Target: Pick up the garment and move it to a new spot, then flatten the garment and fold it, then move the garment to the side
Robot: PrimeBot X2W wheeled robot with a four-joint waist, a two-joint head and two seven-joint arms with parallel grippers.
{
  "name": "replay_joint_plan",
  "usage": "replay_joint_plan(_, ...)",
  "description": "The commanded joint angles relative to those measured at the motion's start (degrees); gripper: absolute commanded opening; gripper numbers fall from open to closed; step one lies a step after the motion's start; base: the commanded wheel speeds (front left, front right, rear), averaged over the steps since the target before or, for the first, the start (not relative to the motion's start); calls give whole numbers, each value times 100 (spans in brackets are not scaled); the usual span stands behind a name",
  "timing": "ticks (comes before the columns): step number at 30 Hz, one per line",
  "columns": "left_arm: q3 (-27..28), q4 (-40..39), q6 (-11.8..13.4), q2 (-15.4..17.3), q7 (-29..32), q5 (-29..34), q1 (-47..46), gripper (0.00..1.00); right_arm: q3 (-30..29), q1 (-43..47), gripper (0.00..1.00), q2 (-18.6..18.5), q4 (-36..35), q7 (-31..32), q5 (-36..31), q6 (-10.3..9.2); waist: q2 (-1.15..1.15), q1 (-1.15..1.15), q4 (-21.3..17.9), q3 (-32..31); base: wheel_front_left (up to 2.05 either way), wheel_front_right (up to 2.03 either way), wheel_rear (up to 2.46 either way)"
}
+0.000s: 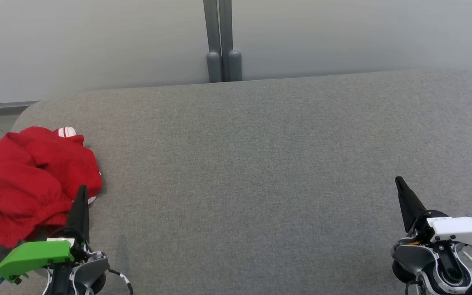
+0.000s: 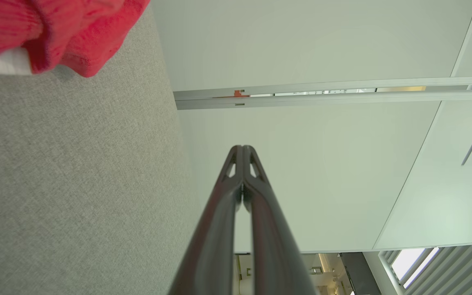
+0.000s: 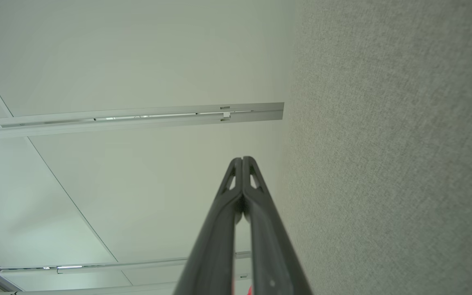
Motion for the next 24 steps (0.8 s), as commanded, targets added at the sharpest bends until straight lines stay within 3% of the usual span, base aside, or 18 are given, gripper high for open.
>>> replay_joint_plan(1,12,-11,-30,41,16,-1,69,0,-5,58,0,-23,-25,16,42,5,0,0,0,0,0,0,0)
replay_joint_plan(11,12,-11,-29,41,16,-1,69,0,-5,58,0,-23,-25,16,42,5,0,0,0,0,0,0,0)
replay_joint_plan(12,-2,25,1,-7,-5,0,2,100,0,4,100,5,25,0,-3,0,0,0,0,0,0,0,0)
replay_joint_plan(24,-105,304,9,-27,-249,312,-17,100,151,82,100,-25,144,-232,-215,0,0,0,1,10,0,0,0)
